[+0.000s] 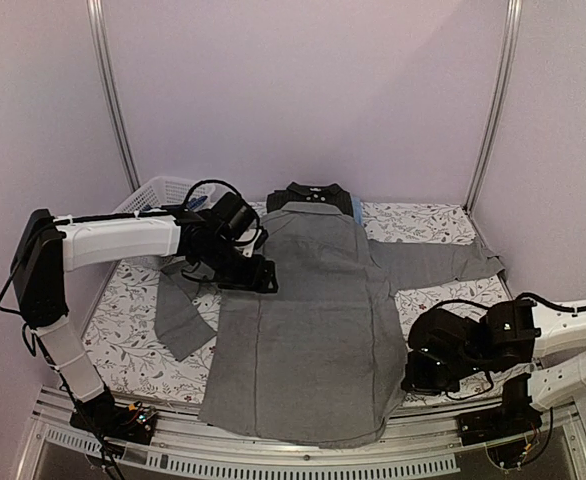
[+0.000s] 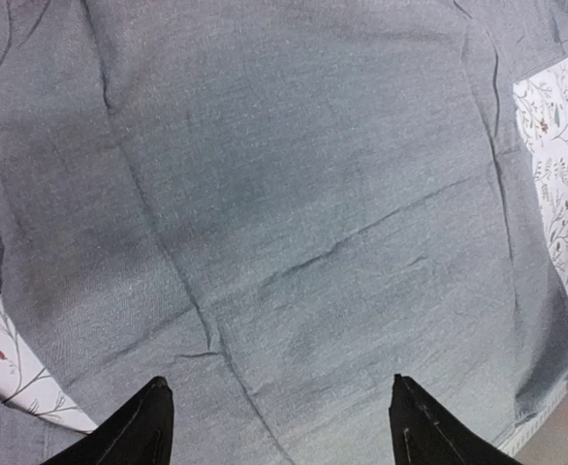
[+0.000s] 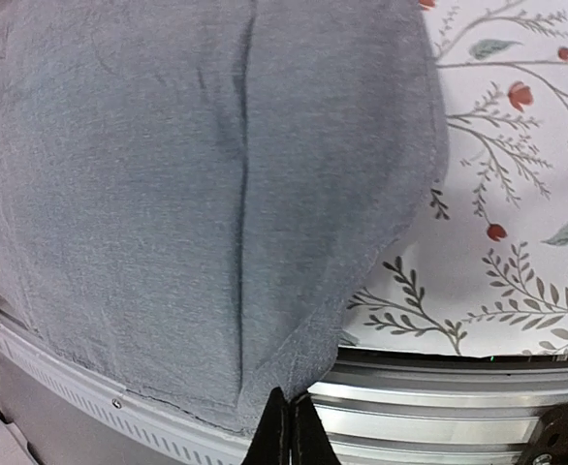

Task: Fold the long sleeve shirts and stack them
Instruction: Adjust the flattened shirt at the center of the board, then pick up the flattened shirt from the center of the board.

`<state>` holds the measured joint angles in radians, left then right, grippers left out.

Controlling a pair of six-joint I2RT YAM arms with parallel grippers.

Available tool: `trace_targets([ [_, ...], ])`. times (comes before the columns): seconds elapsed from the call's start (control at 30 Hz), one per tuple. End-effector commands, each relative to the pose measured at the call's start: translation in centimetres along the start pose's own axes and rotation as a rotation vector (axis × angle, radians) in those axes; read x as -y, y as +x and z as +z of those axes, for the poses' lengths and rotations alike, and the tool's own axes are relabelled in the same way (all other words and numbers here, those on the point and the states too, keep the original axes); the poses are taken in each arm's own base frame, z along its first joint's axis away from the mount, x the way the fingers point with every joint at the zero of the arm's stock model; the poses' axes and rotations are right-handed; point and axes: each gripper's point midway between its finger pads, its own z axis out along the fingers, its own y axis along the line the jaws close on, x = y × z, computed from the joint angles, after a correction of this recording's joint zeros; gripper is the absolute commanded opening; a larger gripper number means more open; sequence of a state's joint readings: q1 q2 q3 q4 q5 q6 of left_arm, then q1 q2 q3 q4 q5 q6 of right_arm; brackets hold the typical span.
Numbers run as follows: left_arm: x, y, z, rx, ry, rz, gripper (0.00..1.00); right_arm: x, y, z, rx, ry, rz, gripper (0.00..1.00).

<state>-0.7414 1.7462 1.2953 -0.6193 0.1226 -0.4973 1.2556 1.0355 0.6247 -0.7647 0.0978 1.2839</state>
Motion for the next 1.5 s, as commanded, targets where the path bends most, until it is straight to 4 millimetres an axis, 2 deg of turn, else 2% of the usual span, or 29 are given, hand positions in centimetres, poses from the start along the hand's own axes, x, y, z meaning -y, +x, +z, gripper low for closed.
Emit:
trace_targets([
  [0.0, 1.2, -0.4, -1.0, 0.018, 0.026, 0.030, 0.76, -5.7, -1.7, 0.5, 0.048, -0.069, -0.177, 0.00],
  [0.03, 1.3, -0.3, -1.0, 0.016, 0.030, 0.032, 0.76, -7.1, -1.7, 0.8, 0.042, -0.093, -0.205, 0.00],
  [0.13, 1.5, 0.4, -1.1, 0.008, 0.048, 0.035, 0.76, -10.2, -1.2, 3.2, -0.007, -0.113, -0.310, 0.00],
  [0.2, 1.7, 0.9, -1.2, 0.005, 0.070, 0.037, 0.76, -11.4, -0.7, 4.9, -0.043, -0.113, -0.361, 0.00],
  [0.27, 2.2, 1.8, -1.2, -0.009, 0.102, 0.045, 0.75, -11.7, -0.6, 6.4, -0.058, -0.089, -0.391, 0.04],
  [0.37, 3.5, 2.9, -1.1, -0.024, 0.155, 0.067, 0.74, -12.6, -0.9, 6.7, -0.044, -0.102, -0.417, 0.13],
  [0.5, 6.3, 4.2, -0.6, -0.045, 0.247, 0.106, 0.74, -13.0, -2.5, 5.6, 0.012, -0.123, -0.405, 0.29],
  [0.57, 7.8, 4.9, -0.2, -0.058, 0.291, 0.120, 0.73, -12.5, -3.4, 5.3, 0.026, -0.135, -0.379, 0.36],
  [0.63, 9.1, 5.5, 0.4, -0.071, 0.323, 0.130, 0.71, -12.0, -4.5, 4.7, 0.053, -0.136, -0.356, 0.38],
  [0.73, 11.0, 6.6, 1.4, -0.095, 0.357, 0.149, 0.68, -10.1, -6.7, 3.1, 0.131, -0.110, -0.298, 0.41],
  [0.83, 13.3, 8.0, 2.4, -0.122, 0.400, 0.170, 0.64, -7.0, -9.8, 2.1, 0.225, -0.089, -0.192, 0.44],
  [0.9, 14.8, 9.5, 3.5, -0.155, 0.410, 0.195, 0.61, -5.7, -12.0, 1.0, 0.278, -0.117, -0.132, 0.46],
  [1.13, 17.8, 13.6, 6.5, -0.244, 0.380, 0.255, 0.50, -3.0, -18.4, -3.1, 0.467, -0.157, -0.044, 0.48],
  [1.27, 18.9, 15.1, 7.6, -0.268, 0.373, 0.275, 0.46, -1.8, -20.4, -4.1, 0.509, -0.155, -0.043, 0.48],
  [1.47, 19.8, 16.4, 8.8, -0.298, 0.350, 0.299, 0.39, -0.4, -21.8, -4.5, 0.534, -0.128, -0.042, 0.48],
])
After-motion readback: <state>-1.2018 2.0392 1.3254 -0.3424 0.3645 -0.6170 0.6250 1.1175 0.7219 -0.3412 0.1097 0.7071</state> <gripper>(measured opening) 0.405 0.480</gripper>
